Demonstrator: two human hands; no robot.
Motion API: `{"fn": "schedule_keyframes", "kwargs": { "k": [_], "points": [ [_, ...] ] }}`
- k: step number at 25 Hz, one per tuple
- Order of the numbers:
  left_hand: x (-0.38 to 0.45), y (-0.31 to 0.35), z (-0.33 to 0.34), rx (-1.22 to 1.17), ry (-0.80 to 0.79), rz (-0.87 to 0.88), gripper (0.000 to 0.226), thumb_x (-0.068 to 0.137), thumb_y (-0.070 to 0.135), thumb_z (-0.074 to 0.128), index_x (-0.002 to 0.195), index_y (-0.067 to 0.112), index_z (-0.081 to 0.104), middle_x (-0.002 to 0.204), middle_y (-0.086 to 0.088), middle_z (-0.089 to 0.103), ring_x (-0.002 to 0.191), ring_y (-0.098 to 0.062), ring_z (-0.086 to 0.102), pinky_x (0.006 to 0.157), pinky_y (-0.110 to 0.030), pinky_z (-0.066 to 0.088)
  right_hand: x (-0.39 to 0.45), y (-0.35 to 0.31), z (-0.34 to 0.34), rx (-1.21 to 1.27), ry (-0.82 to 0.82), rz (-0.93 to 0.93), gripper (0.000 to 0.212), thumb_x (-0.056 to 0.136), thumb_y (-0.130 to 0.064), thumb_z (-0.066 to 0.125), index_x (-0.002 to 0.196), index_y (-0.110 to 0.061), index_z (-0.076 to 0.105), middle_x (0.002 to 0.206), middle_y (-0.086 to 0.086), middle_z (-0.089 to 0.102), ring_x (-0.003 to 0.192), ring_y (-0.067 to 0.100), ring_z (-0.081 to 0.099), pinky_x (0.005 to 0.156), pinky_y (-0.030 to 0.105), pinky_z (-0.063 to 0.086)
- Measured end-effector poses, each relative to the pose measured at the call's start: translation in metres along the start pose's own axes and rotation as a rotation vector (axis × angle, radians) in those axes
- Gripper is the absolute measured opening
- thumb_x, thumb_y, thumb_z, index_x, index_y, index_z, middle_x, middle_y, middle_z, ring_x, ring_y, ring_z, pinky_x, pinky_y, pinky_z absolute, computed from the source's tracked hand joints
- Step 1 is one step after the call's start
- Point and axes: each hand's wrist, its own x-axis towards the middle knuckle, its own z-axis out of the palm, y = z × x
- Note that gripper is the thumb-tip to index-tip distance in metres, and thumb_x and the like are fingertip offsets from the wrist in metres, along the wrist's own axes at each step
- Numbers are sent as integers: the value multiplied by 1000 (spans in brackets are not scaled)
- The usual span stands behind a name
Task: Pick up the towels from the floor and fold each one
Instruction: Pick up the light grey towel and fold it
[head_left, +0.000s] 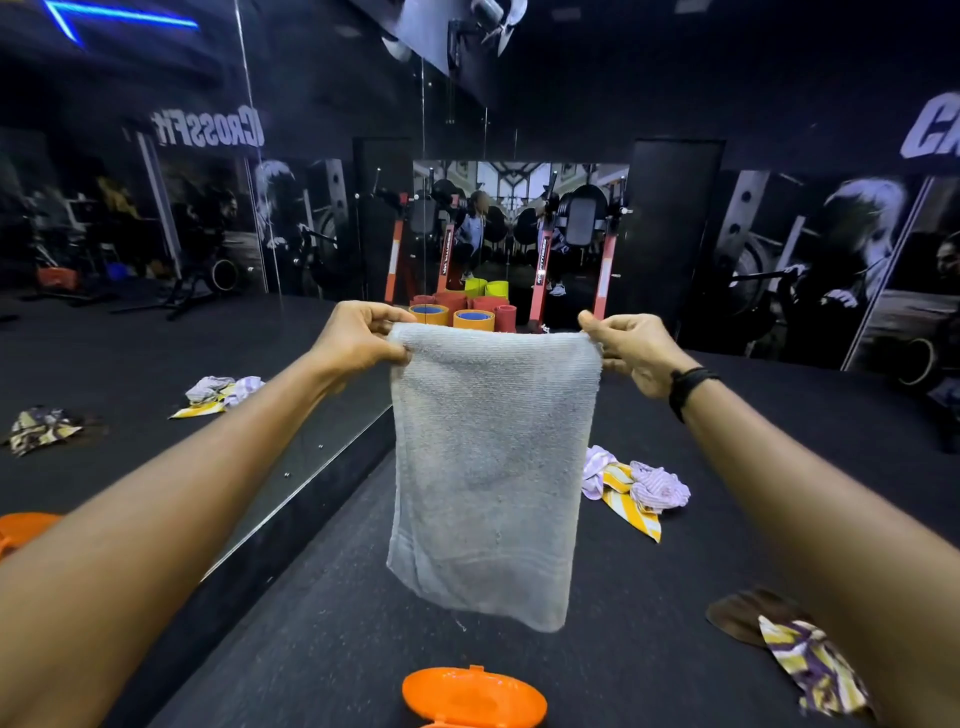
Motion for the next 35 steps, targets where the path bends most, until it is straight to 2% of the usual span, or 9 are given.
{"fn": "schedule_keyframes", "kwargs": {
  "k": [5,10,12,17,22,25,28,31,35],
  "points": [
    [-1,0,0,-50,-47,-31,49,65,-19,73,107,5,67,88,-4,69,79,-11,64,63,-11,52,-5,1,-5,79,-69,167,5,82,1,68,81,-3,65,60,-2,67,56,7,60,53,14,49],
    [-3,-8,-2,-134,-9,-78,37,61,9,87,95,13,73,85,-5,74,82,-14,70,77,-25,56,-5,1,-7,-21,-23,20,26,73,10,74,97,5,66,68,5,67,58,9,64,56,16,55],
    [0,-11,-3,-13,37,-67,33,58,20,90,87,17,76,81,-4,75,84,-17,70,81,-30,54,-3,4,-4,-212,-2,-77,21,75,4,76,94,2,69,56,-2,63,52,4,58,54,16,51],
    [-3,-5,7,430,36,42,25,64,34,87,73,17,71,65,5,59,65,-8,50,57,-25,38,2,8,2,-614,89,-248,6,86,-17,71,86,-11,72,79,3,60,74,11,51,57,19,40],
    [-7,-6,7,450,-331,-79,27,72,27,83,80,7,66,71,-3,69,63,-12,64,57,-20,49,4,15,-12,-765,-189,-155,14,87,-21,69,74,-17,65,75,-2,62,73,10,54,63,23,44],
    [3,14,8,242,-203,-36,21,75,21,80,85,8,66,77,-3,68,69,-12,64,56,-18,51,10,-14,-23,-527,-245,-132,14,88,-16,68,75,-15,63,65,-2,60,61,9,55,58,25,46],
    [11,20,5,-123,-153,-99,43,73,27,81,109,16,61,99,1,70,91,-14,65,75,-32,55,9,-35,-29,-29,-254,-41,23,82,-25,70,100,-15,62,90,0,70,78,10,68,67,30,55],
    [-15,-17,17,18,-404,-325,39,71,24,81,105,12,66,105,-3,71,98,-20,67,85,-37,56,-15,12,-21,-201,-465,192,19,81,-18,68,97,-7,67,96,5,72,82,17,69,64,27,58],
    [-24,-34,26,-270,-216,-459,24,77,29,75,92,11,69,100,-10,70,80,-18,65,70,-31,53,-26,32,-6,12,-313,253,15,89,-17,62,89,-2,64,76,4,70,56,5,65,44,16,48]
  ]
}}
